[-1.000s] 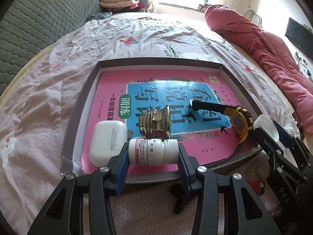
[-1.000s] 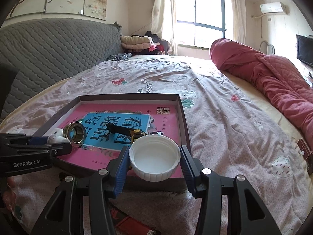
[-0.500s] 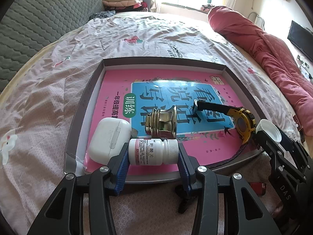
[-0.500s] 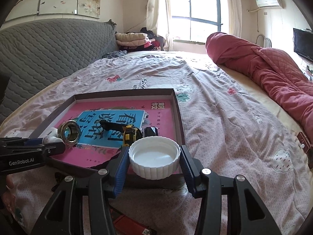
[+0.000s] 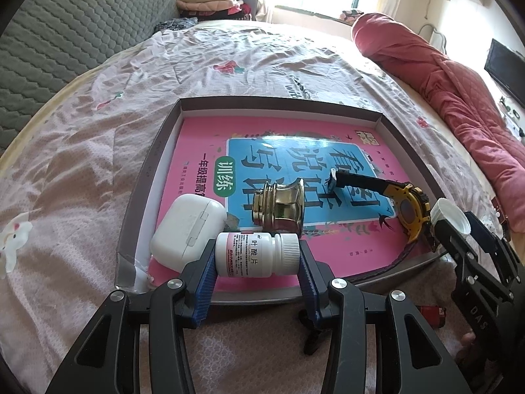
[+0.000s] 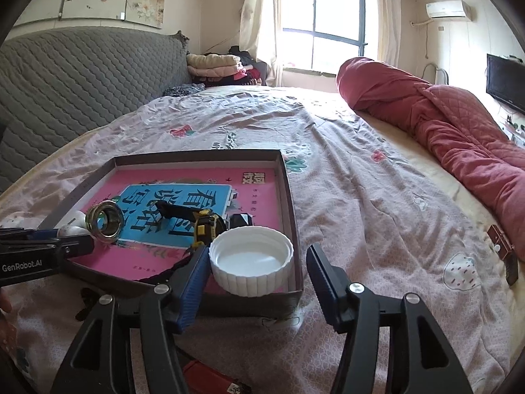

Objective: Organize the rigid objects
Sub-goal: 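Lower the pill bottle into the box and open the left tool while the right lowers the cap, then withdraw both open tools back out of the box, then close the left tool on the small black clip while the right closes on the red lighter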

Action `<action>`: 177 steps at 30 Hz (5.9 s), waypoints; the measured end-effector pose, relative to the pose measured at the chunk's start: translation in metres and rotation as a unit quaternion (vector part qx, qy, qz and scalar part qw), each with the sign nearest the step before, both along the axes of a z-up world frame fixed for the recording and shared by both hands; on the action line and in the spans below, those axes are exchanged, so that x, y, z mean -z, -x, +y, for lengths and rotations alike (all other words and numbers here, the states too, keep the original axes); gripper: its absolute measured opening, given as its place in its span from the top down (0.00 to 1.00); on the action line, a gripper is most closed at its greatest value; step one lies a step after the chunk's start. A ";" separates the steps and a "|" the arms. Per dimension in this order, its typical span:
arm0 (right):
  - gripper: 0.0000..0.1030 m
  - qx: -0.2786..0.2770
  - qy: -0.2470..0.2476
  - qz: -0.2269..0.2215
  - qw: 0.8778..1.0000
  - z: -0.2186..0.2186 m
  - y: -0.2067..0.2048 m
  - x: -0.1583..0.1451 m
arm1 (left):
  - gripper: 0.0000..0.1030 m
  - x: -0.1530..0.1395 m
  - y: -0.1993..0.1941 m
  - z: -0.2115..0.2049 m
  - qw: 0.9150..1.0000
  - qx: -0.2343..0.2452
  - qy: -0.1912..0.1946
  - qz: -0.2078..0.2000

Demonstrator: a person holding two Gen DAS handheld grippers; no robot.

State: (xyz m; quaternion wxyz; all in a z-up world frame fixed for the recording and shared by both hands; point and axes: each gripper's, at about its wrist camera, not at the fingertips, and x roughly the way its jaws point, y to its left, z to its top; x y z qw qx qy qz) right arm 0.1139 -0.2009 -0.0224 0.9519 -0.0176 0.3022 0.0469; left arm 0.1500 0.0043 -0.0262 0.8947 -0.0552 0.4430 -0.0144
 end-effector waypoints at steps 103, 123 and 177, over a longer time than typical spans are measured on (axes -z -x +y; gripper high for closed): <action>0.41 -0.081 -0.010 0.073 0.994 0.010 0.079 0.002 | 0.30 -0.027 0.082 -0.018 0.998 0.061 -0.015 0.009; 0.41 -0.118 0.028 0.093 0.988 0.028 0.051 0.025 | 0.30 0.007 0.047 -0.021 0.998 0.036 0.001 0.047; 0.77 -0.210 -0.128 0.152 0.957 0.027 0.053 0.022 | 0.68 0.003 0.053 0.000 0.995 0.043 0.081 0.045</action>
